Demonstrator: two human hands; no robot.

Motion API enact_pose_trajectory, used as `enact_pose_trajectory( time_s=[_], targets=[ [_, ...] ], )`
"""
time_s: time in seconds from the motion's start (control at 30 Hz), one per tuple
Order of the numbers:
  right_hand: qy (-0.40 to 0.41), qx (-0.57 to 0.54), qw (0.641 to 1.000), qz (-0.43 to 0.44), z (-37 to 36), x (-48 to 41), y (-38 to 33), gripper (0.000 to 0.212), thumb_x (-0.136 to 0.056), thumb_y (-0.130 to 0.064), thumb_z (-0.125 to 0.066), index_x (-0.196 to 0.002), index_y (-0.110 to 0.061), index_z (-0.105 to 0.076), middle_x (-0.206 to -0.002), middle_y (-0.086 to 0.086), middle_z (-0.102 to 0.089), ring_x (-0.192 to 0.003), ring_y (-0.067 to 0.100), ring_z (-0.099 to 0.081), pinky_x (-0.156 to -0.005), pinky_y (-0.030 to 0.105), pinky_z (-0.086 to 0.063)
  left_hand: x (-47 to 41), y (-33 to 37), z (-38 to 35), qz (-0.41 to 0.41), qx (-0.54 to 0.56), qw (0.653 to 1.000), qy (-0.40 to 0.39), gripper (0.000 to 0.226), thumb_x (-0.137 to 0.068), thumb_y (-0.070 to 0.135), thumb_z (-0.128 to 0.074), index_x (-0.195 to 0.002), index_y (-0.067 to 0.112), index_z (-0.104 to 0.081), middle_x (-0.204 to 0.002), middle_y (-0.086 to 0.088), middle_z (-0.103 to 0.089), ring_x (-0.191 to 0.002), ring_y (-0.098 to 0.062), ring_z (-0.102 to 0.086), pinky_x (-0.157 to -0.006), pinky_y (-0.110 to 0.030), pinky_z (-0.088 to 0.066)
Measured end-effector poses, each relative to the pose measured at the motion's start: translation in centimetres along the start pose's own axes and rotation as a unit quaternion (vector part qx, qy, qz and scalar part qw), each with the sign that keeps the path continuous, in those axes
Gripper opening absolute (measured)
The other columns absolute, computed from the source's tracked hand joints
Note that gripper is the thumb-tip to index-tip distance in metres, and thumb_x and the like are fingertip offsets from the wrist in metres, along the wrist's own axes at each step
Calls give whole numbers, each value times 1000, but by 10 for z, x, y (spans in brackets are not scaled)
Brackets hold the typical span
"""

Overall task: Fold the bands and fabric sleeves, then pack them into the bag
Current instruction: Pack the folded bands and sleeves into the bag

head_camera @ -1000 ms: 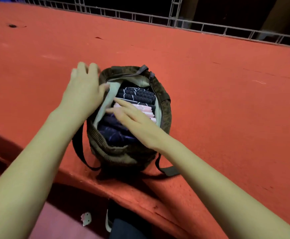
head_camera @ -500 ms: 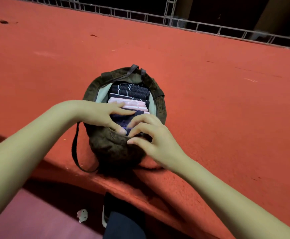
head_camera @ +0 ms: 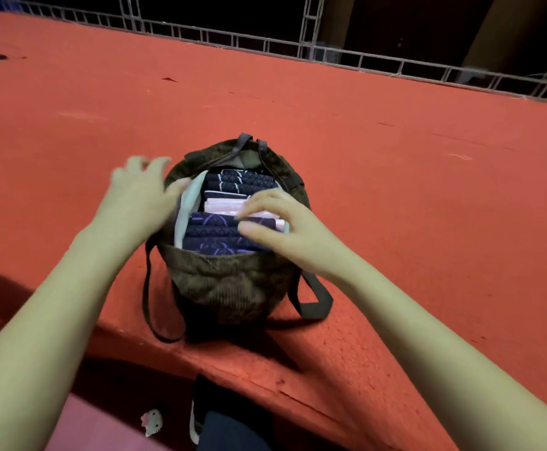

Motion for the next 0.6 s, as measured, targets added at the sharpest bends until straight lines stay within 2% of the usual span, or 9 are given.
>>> enact_pose_trajectory(
  time_s=[0.07, 0.13, 0.23, 0.27, 0.33, 0.4, 0.5, 0.57, 0.6],
  targets=[
    [-21, 67, 996, -45, -11, -18, 16, 36, -95, -34, -53, -129, -23, -57, -143, 0, -41, -134, 8, -33, -115, 30, -21, 9, -12, -4, 133, -15, 990, -42, 66, -93, 50, -47, -137, 1, -35, -134, -30, -42, -121, -44, -43, -96, -43, -36],
    [-87, 199, 973, -80, -29, -31, 28, 48, -97, -44, -43, -143, -29, -39, -157, 3, -18, -145, 15, -10, -118, 42, -2, 11, -16, -16, 143, 31, 984, -100, 53, -92, 47, -51, -115, -2, -51, -118, -27, -57, -105, -39, -55, -77, -37, -41],
    [-130, 240, 957, -97, -45, -36, 38, 50, -97, -49, -39, -144, -33, -34, -160, 4, -5, -146, 18, 2, -117, 43, 6, 8, -3, -10, 90, 137, 986, -7, 30, -93, 32, -53, -100, 3, -57, -108, -21, -63, -98, -34, -57, -71, -34, -36],
    [-87, 226, 966, -88, -42, -37, 41, 49, -97, -47, -42, -143, -30, -38, -159, 5, -7, -146, 20, -1, -118, 42, 3, 7, 5, -3, 79, 159, 984, 28, 27, -95, 29, -51, -105, 4, -54, -111, -20, -61, -104, -35, -55, -74, -35, -34],
    [97, 199, 971, -92, -24, -37, 48, 46, -95, -39, -50, -137, -22, -48, -153, 11, -27, -141, 26, -21, -115, 38, -15, 4, 23, 6, 49, 161, 984, 55, 27, -98, 25, -45, -114, 4, -47, -117, -23, -58, -111, -37, -52, -75, -36, -30],
    [233, 174, 934, -206, 2, -32, 64, 48, -92, -33, -54, -135, -15, -44, -138, 14, -40, -128, 32, -37, -104, 38, -28, 4, 39, 5, 23, 143, 988, 52, 24, -98, 17, -41, -117, 3, -40, -109, -27, -58, -107, -42, -52, -71, -36, -27],
    [148, 61, 925, -345, 16, -24, 87, 64, -86, -21, -58, -140, -9, -27, -114, 17, -54, -101, 32, -54, -85, 37, -43, 5, 56, -8, -63, 139, 986, 62, 40, -90, -2, -37, -126, 13, -29, -76, -16, -54, -77, -36, -50, -66, -34, -29],
    [157, 5, 930, -331, 18, -25, 89, 64, -82, -11, -57, -139, -10, -28, -99, 17, -58, -85, 28, -56, -73, 34, -44, 2, 63, -16, -83, 141, 986, 15, 56, -83, -7, -35, -130, 23, -42, -96, -18, -60, -85, -32, -52, -71, -32, -34],
    [170, 22, 931, -323, 20, -27, 89, 62, -81, -11, -56, -138, -10, -29, -103, 18, -58, -88, 30, -57, -76, 35, -45, 1, 65, -17, -61, 144, 987, -16, 56, -81, -8, -35, -125, 22, -54, -111, -16, -61, -98, -31, -54, -76, -29, -37]
  ],
)
Point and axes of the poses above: each hand's wrist, its own x-axis away from the middle knuckle, its own z-axis out of the back of the hand, y = z × x, the point moved 2 cm from there along -x, towards the middle knuckle
